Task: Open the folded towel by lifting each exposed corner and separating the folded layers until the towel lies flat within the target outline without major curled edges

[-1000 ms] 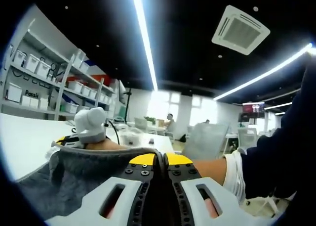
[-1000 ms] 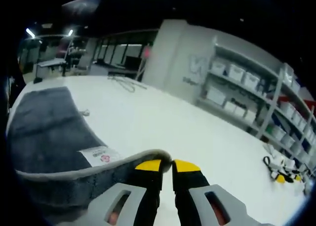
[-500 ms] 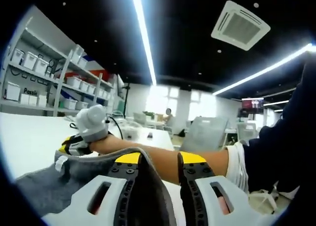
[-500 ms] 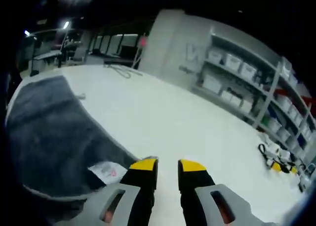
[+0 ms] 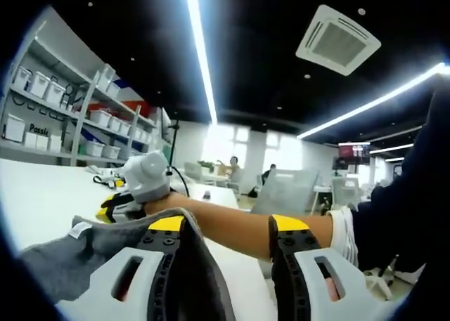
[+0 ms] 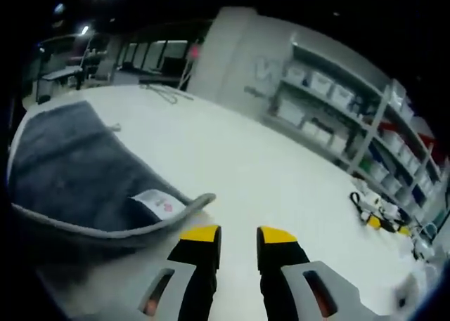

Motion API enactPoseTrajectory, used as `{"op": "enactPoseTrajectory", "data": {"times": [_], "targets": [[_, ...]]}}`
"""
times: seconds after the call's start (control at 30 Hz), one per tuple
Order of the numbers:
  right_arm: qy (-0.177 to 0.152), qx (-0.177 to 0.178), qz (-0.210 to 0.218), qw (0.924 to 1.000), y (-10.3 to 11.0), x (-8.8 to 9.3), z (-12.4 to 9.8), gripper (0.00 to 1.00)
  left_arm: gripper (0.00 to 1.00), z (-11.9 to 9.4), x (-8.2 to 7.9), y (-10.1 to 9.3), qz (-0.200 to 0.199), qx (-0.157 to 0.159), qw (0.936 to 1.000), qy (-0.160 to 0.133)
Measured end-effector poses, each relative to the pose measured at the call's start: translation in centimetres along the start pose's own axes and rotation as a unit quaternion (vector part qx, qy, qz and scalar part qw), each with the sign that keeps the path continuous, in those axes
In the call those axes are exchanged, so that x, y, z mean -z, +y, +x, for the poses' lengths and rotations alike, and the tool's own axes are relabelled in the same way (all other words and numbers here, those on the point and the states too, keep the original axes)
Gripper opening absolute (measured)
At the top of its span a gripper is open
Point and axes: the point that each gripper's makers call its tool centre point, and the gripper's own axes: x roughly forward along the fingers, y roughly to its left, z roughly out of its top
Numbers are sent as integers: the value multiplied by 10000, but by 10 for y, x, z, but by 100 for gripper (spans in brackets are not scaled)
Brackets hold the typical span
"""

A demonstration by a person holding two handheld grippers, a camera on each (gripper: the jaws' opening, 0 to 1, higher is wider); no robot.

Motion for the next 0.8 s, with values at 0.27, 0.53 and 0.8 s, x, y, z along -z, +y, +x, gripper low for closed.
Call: {"op": "enactPoseTrajectory", "data": {"times": [0.27, 0.53, 0.8], "targets": [[-99, 162, 87, 9998, 2, 0, -32, 19, 70, 5, 5, -3, 288, -86, 9995, 128], [-176, 283, 1, 9994, 7, -12, -57, 20, 81, 9, 21, -10, 424, 1, 9978, 516], [-104, 385, -264, 9989, 15, -16, -77, 22, 88, 13, 28, -17, 432, 131, 9964, 714]]}}
